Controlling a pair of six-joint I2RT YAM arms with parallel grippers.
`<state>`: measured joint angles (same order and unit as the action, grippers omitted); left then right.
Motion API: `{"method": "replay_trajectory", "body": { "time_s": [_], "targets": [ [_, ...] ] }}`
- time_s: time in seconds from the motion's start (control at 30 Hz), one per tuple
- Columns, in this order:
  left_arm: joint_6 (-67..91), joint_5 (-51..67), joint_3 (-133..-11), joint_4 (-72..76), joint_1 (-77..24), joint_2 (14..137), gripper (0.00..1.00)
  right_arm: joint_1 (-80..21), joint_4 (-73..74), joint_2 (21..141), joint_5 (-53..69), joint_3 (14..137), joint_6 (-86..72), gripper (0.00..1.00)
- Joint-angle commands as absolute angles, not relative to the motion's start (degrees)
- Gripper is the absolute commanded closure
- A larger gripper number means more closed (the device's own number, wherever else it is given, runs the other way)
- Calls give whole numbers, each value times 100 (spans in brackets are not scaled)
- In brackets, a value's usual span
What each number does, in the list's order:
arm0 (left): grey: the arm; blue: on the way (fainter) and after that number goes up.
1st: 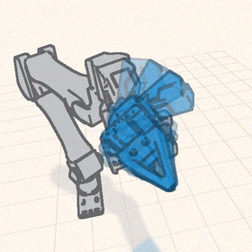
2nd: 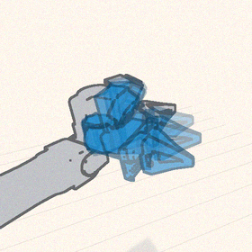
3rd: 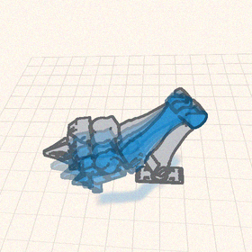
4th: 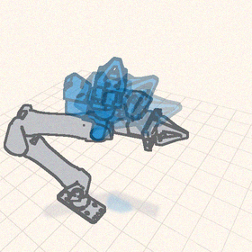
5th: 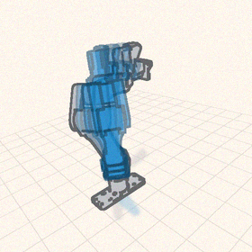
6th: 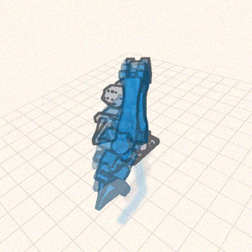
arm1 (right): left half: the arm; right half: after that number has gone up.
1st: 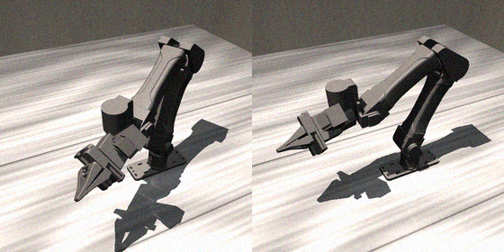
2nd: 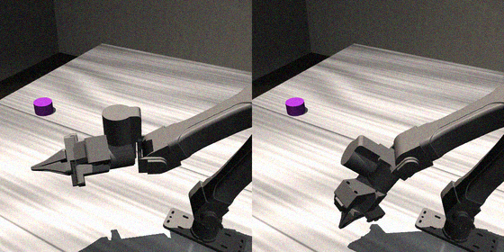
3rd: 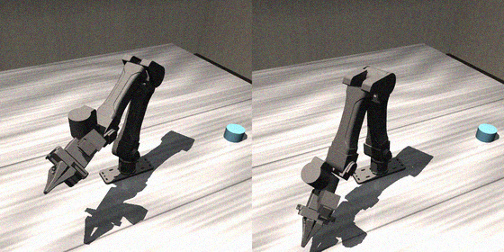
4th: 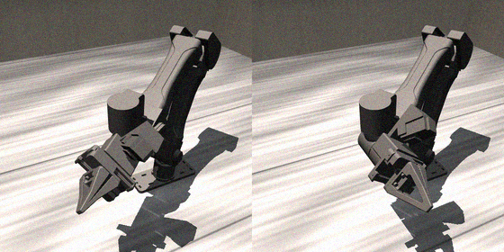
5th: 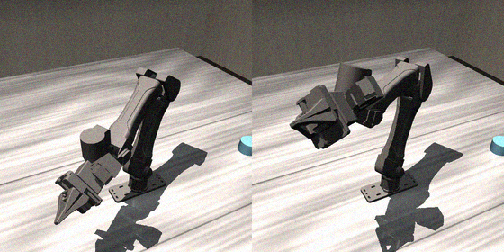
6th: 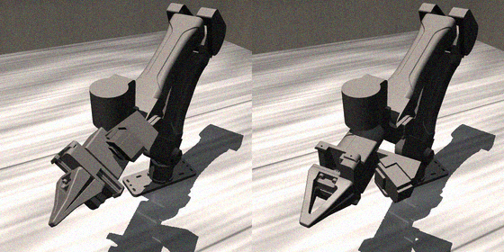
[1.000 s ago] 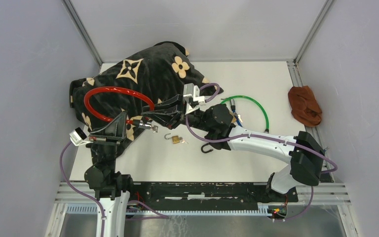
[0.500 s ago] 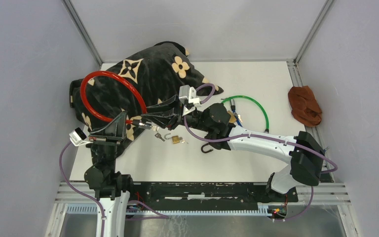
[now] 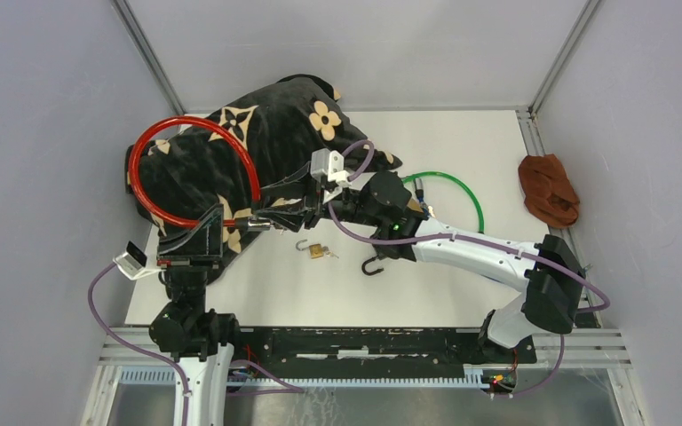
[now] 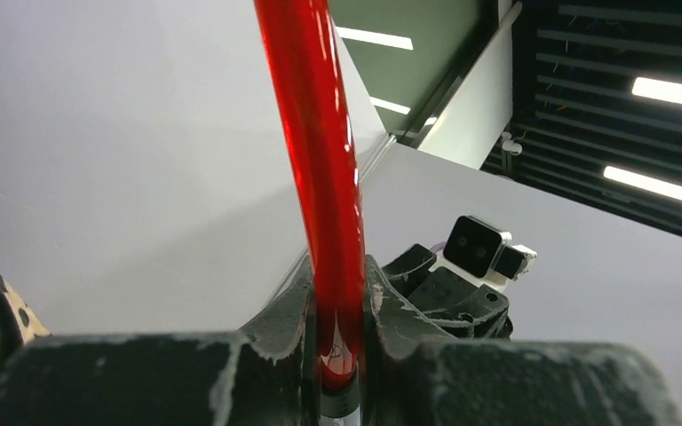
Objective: Lock with the key
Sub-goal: Lock the lock.
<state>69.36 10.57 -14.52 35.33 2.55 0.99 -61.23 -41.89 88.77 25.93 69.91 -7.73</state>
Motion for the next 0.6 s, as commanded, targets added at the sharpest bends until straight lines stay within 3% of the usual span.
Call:
{"method": "replay_trajectory", "body": {
  "time_s": [0.0,0.57],
  "targets": [
    [6272,1087,-1497,4068,309,61,98,-6174,-3965,8828,3241,7475,-616,52],
    [3039,2758,-1717,4888,283,53,98,-6131,-3603,8773,4332,7372,-214,46]
  ]
}}
